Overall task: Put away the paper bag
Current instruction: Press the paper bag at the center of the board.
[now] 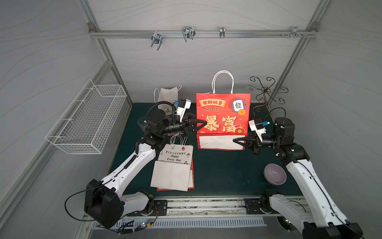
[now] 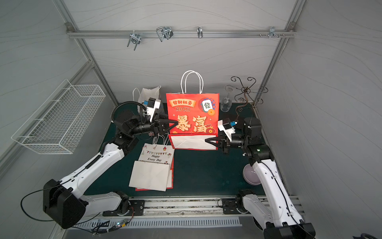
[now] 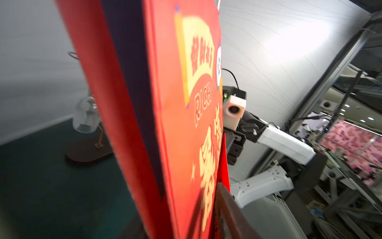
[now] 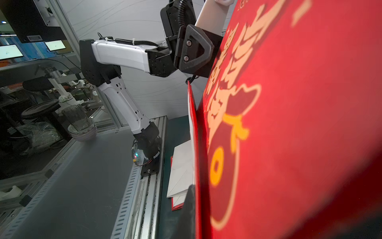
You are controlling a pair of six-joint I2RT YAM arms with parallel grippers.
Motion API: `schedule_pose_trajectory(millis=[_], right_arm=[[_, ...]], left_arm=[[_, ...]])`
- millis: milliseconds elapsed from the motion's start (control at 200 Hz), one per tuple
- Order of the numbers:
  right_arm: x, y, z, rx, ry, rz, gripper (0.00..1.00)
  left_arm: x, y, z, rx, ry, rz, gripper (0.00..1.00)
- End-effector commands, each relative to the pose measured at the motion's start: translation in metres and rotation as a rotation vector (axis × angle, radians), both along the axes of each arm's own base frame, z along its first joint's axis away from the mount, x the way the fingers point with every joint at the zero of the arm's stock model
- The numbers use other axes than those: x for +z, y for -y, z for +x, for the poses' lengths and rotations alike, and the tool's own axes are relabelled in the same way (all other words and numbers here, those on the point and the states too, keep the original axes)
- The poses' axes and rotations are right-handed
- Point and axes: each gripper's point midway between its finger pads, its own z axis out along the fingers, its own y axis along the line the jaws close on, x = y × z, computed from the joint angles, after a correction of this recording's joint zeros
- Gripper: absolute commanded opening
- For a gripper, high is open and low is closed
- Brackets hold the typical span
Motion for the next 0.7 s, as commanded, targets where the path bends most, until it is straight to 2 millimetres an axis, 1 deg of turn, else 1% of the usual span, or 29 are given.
schedule_pose_trajectory(millis=[0,60,125,150,215,305,365,395,405,420,480,555,665,675,695], right_arm=[[0.011,0.003,-0.004,-0.044,0.074,-0.018,0.00],[0.010,0.006,0.001,-0.091,0.097,-0.043,0.00],[0.011,0.008,0.004,-0.130,0.126,-0.061,0.00],[0.012,0.009,0.006,-0.143,0.137,-0.066,0.00],[0.016,0.010,0.008,-0.166,0.162,-0.074,0.00],[0.024,0.011,0.010,-0.175,0.187,-0.075,0.00],[0.030,0.011,0.010,-0.176,0.204,-0.073,0.00],[0.033,0.011,0.010,-0.174,0.208,-0.072,0.00],[0.035,0.011,0.010,-0.175,0.212,-0.071,0.00],[0.036,0.011,0.009,-0.174,0.214,-0.069,0.00],[0.042,0.010,0.008,-0.164,0.219,-0.062,0.00],[0.048,0.008,0.005,-0.140,0.220,-0.052,0.00],[0.052,0.003,-0.005,-0.075,0.202,-0.028,0.00],[0.052,0.003,-0.005,-0.069,0.200,-0.026,0.00],[0.053,0.002,-0.007,-0.059,0.197,-0.022,0.00]], left_arm=[[0.043,-0.028,0.009,0.228,0.160,-0.057,0.66],[0.048,-0.042,0.012,0.322,0.187,-0.071,0.73],[0.052,-0.050,0.006,0.346,0.224,-0.073,0.75],[0.045,-0.049,0.005,0.342,0.207,-0.046,0.75],[0.034,-0.045,-0.006,0.285,0.211,0.003,0.76],[0.008,-0.037,-0.021,0.185,0.185,0.064,0.76],[-0.010,-0.033,-0.027,0.133,0.143,0.080,0.80],[-0.018,-0.031,-0.030,0.108,0.120,0.081,0.84],[-0.021,-0.031,-0.031,0.101,0.112,0.082,0.93],[-0.025,-0.030,-0.032,0.093,0.102,0.081,0.98],[-0.038,-0.025,-0.036,0.050,0.063,0.079,1.00],[-0.047,-0.017,-0.041,-0.006,0.034,0.073,1.00],[-0.052,-0.005,-0.044,-0.082,-0.013,0.063,1.00],[-0.048,-0.004,-0.044,-0.091,0.006,0.050,1.00],[-0.045,-0.003,-0.045,-0.106,0.010,0.038,1.00]])
